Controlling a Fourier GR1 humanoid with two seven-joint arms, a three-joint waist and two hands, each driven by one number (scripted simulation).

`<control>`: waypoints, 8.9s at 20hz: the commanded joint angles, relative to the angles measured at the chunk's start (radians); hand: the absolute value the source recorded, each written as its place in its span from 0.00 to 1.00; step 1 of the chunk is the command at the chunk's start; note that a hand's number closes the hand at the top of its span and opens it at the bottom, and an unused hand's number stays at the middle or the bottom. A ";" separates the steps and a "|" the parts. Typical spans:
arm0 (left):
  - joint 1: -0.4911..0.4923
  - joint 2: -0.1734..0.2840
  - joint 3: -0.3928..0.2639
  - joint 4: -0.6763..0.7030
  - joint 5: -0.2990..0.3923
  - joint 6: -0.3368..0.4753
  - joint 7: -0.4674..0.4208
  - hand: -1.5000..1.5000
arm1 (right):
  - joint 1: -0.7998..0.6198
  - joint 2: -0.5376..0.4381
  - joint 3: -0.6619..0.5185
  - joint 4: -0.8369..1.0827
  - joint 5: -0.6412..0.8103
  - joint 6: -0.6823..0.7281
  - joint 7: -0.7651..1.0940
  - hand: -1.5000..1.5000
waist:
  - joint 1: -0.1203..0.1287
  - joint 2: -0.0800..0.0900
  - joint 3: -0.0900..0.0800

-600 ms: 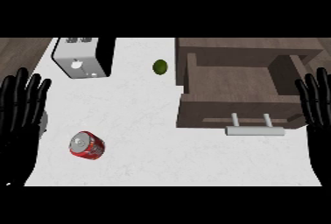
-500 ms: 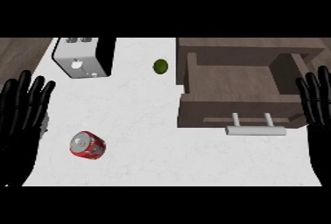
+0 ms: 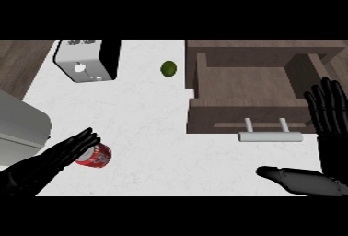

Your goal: Pick up the can, place it into the drawer and close the drawer

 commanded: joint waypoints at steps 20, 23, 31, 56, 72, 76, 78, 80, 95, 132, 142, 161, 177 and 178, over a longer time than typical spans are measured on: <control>0.000 0.136 0.273 0.261 0.273 -0.358 0.113 0.00 | 0.267 0.019 -0.079 -0.101 -0.070 0.112 -0.074 0.00 | -0.007 -0.003 0.004; -0.028 0.093 0.275 0.299 0.229 -0.359 0.133 0.00 | 0.243 0.005 -0.127 0.004 -0.105 0.155 -0.130 0.00 | -0.003 -0.002 0.004; -0.087 -0.049 0.267 0.386 0.017 -0.420 0.070 0.00 | 0.225 0.023 -0.140 -0.055 -0.084 0.142 -0.065 0.00 | -0.003 -0.002 0.003; -0.262 -0.066 0.266 0.880 -0.542 -0.346 -0.483 0.00 | 0.204 0.040 -0.180 0.043 -0.091 0.222 -0.139 0.00 | -0.006 -0.001 0.003; -0.398 0.016 0.129 1.278 -0.659 -0.205 -0.783 0.00 | 0.215 0.037 -0.193 0.013 -0.073 0.228 -0.150 0.00 | -0.021 0.002 0.002; -0.401 0.028 0.083 1.407 -0.705 -0.163 -0.860 0.00 | 0.186 0.058 -0.162 0.046 -0.034 0.206 -0.160 0.00 | -0.019 0.005 0.001; -0.409 0.029 0.068 1.367 -0.686 -0.185 -0.845 0.00 | 0.211 0.048 -0.179 -0.004 -0.067 0.219 -0.132 0.00 | -0.015 0.001 0.002; -0.407 0.032 0.060 1.389 -0.685 -0.169 -0.873 0.00 | 0.229 0.050 -0.178 -0.040 -0.082 0.223 -0.105 0.00 | -0.014 0.000 0.002; -0.498 -0.058 -0.021 1.528 -0.700 -0.065 -0.908 0.00 | 0.169 0.057 -0.175 0.007 -0.058 0.205 -0.086 0.00 | -0.009 0.001 0.003; -0.486 -0.224 0.289 1.332 -0.264 0.450 -0.516 1.00 | 0.289 0.082 -0.231 -0.129 -0.129 0.242 -0.075 0.00 | 0.014 -0.009 0.005; -0.434 -0.353 0.127 0.826 -0.336 0.657 -0.222 1.00 | 0.323 0.069 -0.280 -0.104 -0.169 0.293 -0.122 0.00 | 0.000 -0.006 0.005; -0.906 -0.435 -0.099 0.716 -0.475 0.969 0.240 1.00 | 0.261 0.105 -0.201 -0.133 -0.069 0.214 -0.079 0.00 | -0.009 -0.002 0.004; -1.396 -0.435 -0.154 1.214 -0.283 1.133 0.213 1.00 | 0.205 0.065 -0.271 -0.076 -0.119 0.250 -0.061 0.00 | -0.037 0.005 0.005; -1.413 -0.435 -0.148 1.208 -0.294 1.132 0.243 1.00 | 0.258 0.080 -0.277 -0.117 -0.138 0.265 -0.080 0.00 | -0.034 0.001 0.005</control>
